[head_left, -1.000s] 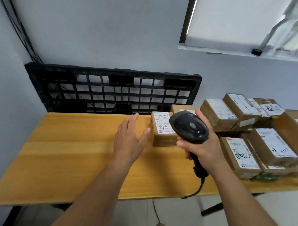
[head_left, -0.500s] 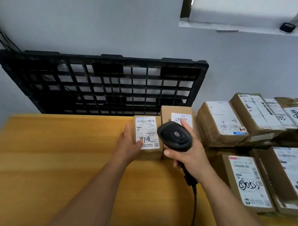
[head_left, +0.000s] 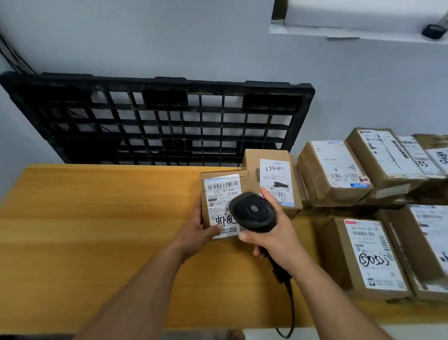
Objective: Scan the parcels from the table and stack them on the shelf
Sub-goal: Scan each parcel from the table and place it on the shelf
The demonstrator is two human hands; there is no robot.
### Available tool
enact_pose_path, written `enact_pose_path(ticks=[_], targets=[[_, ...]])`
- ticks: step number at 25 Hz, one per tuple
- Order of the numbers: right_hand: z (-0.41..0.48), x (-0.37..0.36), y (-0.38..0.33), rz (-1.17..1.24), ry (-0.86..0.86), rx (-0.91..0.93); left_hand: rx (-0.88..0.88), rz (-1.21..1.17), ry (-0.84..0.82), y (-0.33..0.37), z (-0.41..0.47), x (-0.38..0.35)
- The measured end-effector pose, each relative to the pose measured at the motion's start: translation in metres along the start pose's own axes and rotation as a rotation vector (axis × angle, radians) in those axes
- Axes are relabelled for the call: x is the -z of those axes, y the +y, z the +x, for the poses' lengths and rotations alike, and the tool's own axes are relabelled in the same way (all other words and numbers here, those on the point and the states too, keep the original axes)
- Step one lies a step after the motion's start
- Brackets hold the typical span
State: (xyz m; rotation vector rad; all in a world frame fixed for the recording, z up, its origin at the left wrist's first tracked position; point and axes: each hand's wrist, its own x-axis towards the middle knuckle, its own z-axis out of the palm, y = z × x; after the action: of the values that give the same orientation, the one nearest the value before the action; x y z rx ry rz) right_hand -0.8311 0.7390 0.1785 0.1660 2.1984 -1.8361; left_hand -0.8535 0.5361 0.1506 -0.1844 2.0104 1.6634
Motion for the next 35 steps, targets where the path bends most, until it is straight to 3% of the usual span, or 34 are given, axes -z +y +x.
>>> enact_pose_path(ticks=[6,13,20,35], targets=[[-0.040,-0.020,-0.019,0.026,-0.006,0.060,-0.198,0.109,-0.061,0.003,-0.046,0.024],[-0.083,-0.057,-0.079,0.083,-0.034,0.257,-0.338,0.066,0.185,0.018,-0.109,0.072],[-0.149,-0.103,-0.118,0.191,-0.179,0.447,-0.285,0.023,0.318,0.012,-0.150,0.118],[-0.197,-0.138,-0.122,0.128,-0.167,0.417,-0.320,0.055,0.361,0.002,-0.201,0.137]])
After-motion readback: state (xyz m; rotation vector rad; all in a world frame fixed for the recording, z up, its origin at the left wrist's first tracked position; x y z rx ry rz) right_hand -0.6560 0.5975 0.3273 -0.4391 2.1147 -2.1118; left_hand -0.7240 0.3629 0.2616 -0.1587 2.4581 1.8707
